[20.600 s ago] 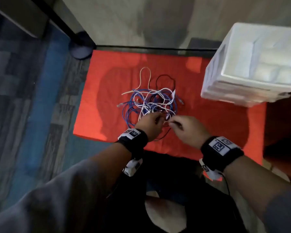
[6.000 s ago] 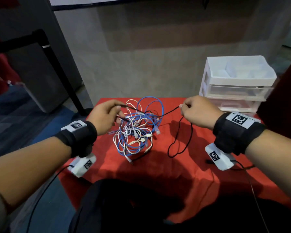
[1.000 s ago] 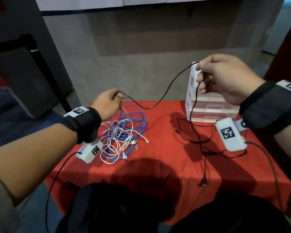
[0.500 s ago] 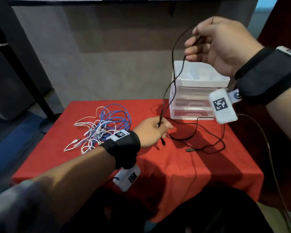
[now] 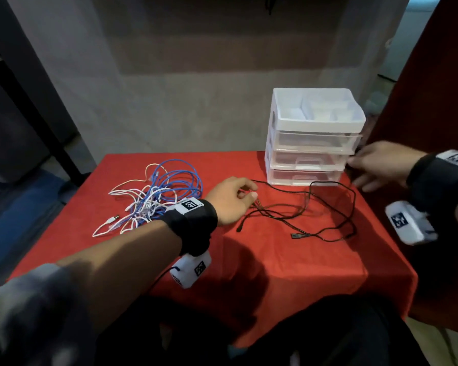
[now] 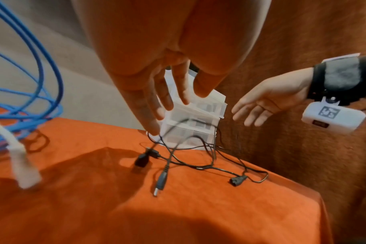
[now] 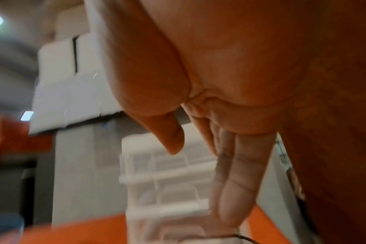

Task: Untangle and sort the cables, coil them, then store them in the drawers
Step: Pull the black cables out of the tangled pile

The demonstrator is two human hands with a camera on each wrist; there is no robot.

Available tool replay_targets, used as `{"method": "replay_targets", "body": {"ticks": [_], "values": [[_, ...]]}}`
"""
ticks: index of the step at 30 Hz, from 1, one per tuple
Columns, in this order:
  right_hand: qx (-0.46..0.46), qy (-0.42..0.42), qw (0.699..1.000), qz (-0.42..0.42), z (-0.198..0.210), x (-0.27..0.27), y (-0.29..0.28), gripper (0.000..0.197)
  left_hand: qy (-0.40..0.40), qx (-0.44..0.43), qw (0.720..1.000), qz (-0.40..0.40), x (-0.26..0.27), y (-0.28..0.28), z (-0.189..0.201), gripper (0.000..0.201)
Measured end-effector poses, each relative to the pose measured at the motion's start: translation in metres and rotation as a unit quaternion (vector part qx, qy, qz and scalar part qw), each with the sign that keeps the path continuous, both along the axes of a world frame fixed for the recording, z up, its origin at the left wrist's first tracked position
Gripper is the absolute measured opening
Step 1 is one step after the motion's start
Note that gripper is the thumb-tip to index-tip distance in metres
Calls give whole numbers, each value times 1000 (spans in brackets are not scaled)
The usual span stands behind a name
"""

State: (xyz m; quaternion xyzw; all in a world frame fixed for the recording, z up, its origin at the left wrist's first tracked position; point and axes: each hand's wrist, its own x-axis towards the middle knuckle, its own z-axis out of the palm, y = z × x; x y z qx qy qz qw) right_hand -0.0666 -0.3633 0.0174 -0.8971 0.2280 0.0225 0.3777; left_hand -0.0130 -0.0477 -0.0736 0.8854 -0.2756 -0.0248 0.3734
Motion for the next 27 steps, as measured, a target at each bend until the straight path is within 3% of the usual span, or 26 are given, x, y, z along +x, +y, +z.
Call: {"method": "replay_targets", "body": {"ticks": [3, 5, 7, 10, 14, 20, 24, 27], "values": [[-182, 9, 982, 43, -16, -2, 7, 31, -108, 31, 994, -4, 7, 30, 8, 20], [-194, 1, 977, 87, -20, -3, 22, 30, -219, 83, 971, 34, 14, 58, 16, 30], [-189, 14, 971, 146, -26, -1, 45, 26, -274, 139, 946, 107, 25, 90, 24, 43], [-180, 5, 960, 213, -35, 6, 85, 27, -216, 84, 952, 197, 42, 138, 32, 46], [-112, -14, 956, 270, -46, 12, 150, 24, -77, -13, 954, 289, 51, 190, 37, 28], [-12, 16, 936, 353, -94, 19, 238, 19, 21, 84, 972, 217, 24, 228, 8, 11], [38, 14, 923, 383, -122, 6, 287, 21, 95, 109, 966, 217, 8, 238, -12, 16], [-26, -26, 915, 402, -138, 1, 300, 29, 103, 153, 951, 249, 2, 250, -23, 33]]}}
